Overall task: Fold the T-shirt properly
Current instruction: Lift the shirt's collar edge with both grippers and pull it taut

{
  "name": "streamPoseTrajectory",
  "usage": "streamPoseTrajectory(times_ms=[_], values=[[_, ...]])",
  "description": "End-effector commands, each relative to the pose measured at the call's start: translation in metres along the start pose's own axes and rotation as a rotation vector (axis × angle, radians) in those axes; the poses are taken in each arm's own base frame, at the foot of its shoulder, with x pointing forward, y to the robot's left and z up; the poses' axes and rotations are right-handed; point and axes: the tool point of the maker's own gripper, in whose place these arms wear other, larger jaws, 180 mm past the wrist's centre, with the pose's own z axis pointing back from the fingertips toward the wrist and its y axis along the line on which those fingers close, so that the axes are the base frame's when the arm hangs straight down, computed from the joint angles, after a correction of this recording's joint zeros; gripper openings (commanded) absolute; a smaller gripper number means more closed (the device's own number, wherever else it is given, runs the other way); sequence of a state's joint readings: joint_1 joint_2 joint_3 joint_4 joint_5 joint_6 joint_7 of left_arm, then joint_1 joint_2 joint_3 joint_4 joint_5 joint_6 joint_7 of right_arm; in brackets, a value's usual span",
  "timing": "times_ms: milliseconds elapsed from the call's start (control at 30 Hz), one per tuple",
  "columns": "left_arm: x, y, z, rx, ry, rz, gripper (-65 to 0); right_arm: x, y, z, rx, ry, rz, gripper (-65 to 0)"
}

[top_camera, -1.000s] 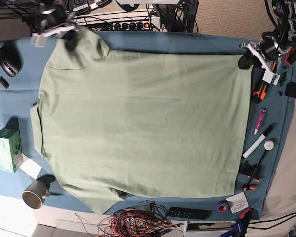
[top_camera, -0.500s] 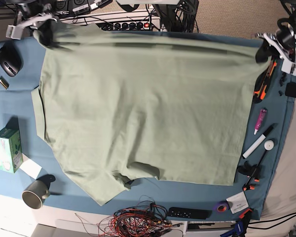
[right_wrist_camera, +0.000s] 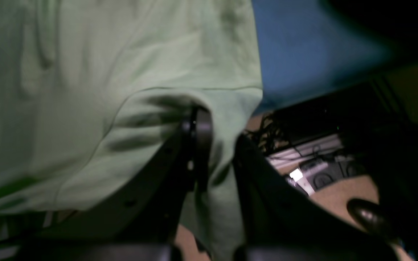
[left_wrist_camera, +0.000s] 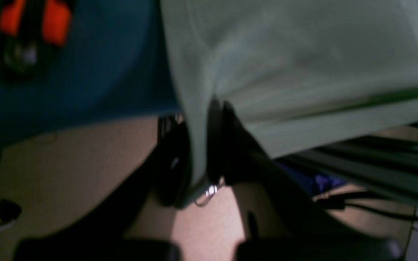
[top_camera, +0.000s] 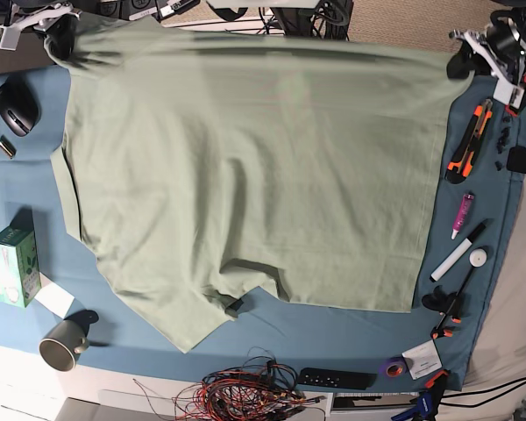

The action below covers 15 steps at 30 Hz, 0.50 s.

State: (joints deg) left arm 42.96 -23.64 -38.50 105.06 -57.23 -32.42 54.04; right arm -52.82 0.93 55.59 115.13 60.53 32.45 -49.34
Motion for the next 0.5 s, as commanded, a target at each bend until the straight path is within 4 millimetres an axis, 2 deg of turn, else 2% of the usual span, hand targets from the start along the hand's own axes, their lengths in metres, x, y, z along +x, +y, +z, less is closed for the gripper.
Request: streamPoseTrajectory(times_ms=[0, 100, 467], values=[[0.002, 0.008, 0.008, 0.036, 0.007, -0.013, -65.0, 0.011, -0.008, 0.008, -0.035, -0.030, 0.012, -65.0], [-0.006, 0.007, 0.010, 0.033, 0.033, -0.003, -65.0, 0.005, -0.009, 0.010, -0.040, -0.005, 0.013, -65.0], [-0.016, 0.006, 0.012, 0.028, 0.068, 0.009, -65.0, -0.013, -0.014, 0.019, -0.057, 0.085, 0.014, -65.0]])
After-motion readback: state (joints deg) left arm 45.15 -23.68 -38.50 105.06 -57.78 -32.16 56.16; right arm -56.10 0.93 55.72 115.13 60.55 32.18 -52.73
